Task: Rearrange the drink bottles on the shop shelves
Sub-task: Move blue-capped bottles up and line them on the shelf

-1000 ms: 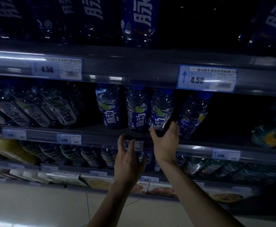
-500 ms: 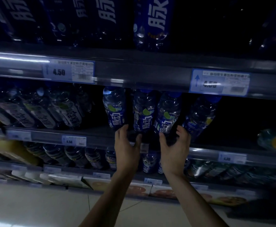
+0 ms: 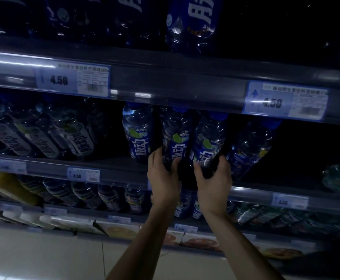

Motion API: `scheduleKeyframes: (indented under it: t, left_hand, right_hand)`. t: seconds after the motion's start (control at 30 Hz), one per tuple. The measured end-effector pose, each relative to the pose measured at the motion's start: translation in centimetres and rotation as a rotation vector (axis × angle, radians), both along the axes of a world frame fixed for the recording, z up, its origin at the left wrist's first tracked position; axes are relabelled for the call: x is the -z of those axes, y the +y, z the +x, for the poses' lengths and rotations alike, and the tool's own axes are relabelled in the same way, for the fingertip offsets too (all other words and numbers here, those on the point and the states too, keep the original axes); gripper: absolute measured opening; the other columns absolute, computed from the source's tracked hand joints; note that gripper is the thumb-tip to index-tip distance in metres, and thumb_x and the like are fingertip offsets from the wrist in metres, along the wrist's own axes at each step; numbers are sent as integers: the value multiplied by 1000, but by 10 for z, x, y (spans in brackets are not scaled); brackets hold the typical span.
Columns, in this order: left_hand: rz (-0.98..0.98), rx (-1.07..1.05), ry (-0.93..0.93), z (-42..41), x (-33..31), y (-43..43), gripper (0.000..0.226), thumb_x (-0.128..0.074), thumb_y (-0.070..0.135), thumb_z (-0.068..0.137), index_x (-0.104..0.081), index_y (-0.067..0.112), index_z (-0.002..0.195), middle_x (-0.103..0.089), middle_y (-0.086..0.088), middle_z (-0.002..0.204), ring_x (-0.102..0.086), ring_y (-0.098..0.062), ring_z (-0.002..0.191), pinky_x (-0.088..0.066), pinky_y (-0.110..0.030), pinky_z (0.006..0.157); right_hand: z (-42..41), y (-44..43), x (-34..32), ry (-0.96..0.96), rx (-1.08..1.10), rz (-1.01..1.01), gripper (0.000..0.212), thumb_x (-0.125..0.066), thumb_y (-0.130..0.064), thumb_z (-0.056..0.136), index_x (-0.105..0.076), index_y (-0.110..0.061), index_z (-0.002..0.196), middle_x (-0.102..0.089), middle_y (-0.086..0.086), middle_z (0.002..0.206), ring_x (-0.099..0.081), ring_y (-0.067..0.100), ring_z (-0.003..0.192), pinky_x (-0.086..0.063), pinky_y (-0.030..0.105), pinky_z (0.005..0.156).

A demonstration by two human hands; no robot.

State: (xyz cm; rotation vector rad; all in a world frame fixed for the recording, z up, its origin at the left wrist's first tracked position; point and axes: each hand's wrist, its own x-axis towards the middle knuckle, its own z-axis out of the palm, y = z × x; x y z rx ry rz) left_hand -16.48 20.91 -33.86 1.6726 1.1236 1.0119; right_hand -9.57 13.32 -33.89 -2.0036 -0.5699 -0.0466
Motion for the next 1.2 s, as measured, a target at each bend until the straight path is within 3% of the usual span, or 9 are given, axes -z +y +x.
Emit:
scheduleKeyframes:
  t: [0.27,0.43,0.53,0.63,0.7,0.8,0.87,1.1,1.2]
  left_hand:
    - [-44,6,-15,-6,-1,9,48,-68,23,87,-52,13,131,-60,-3,128,-57,-12,116,-52,-35,95]
    - [-18,58,-8,-12,-2,10,44,-68,25,88,-55,19,129,-64,5,121,-59,2,105,-52,-20,87]
    - [-41,65,-2,-14,-5,8,47,-69,26,86,-52,23,130,-61,10,120,-56,13,97,-48,-10,84]
    - [-15,64,79,-20,-4,-5,62,-70,31,84,-41,20,138,-45,4,139,-49,-6,118,-43,-20,96]
    - [95,84,162,-25,0,-19,58,-68,31,85,-43,18,136,-40,0,141,-44,-11,121,-39,-19,94]
    - [303,227,298,-30,6,-43,51,-69,24,84,-49,20,131,-45,-3,137,-50,-13,116,-49,-29,92]
    - [431,323,372,-30,13,-53,56,-72,20,81,-50,17,132,-50,-7,134,-55,-23,115,-51,-35,93]
    - [544,414,670,-13,20,-69,64,-64,45,84,-48,13,137,-51,-13,138,-42,-39,131,-37,-51,108]
    - [571,387,730,-12,23,-70,66,-65,48,82,-48,16,137,-53,-11,136,-46,-37,129,-39,-52,106]
  right_hand:
    - [-1,-2,-6,33,-24,-26,62,-64,-33,89,-42,-2,137,-52,16,133,-49,28,123,-39,28,100]
    - [0,-5,-12,29,-49,-40,59,-64,-32,90,-42,-3,137,-53,13,131,-49,23,121,-39,26,99]
    - [4,-8,-15,77,-88,-60,62,-63,-36,90,-41,-4,138,-54,14,133,-50,26,123,-43,37,103]
    - [1,-16,-17,122,-78,-68,68,-66,-37,88,-39,-6,142,-49,13,141,-47,26,130,-39,32,106]
    - [-3,-25,-18,97,-34,-22,61,-68,-32,87,-45,-6,137,-53,11,136,-51,23,124,-38,23,98]
    - [0,-39,-19,40,62,83,36,-71,-23,85,-57,-10,116,-61,9,108,-64,19,92,-44,10,76]
    - [9,-47,-21,32,141,154,36,-73,-23,82,-54,-14,111,-55,5,103,-59,11,80,-42,8,69]
    - [51,-67,-17,183,129,106,88,-78,-36,76,-28,-20,146,-33,2,147,-39,22,131,-36,37,108]
    - [61,-64,-13,200,57,102,87,-77,-41,77,-27,-25,147,-38,-12,141,-38,10,129,-33,32,107]
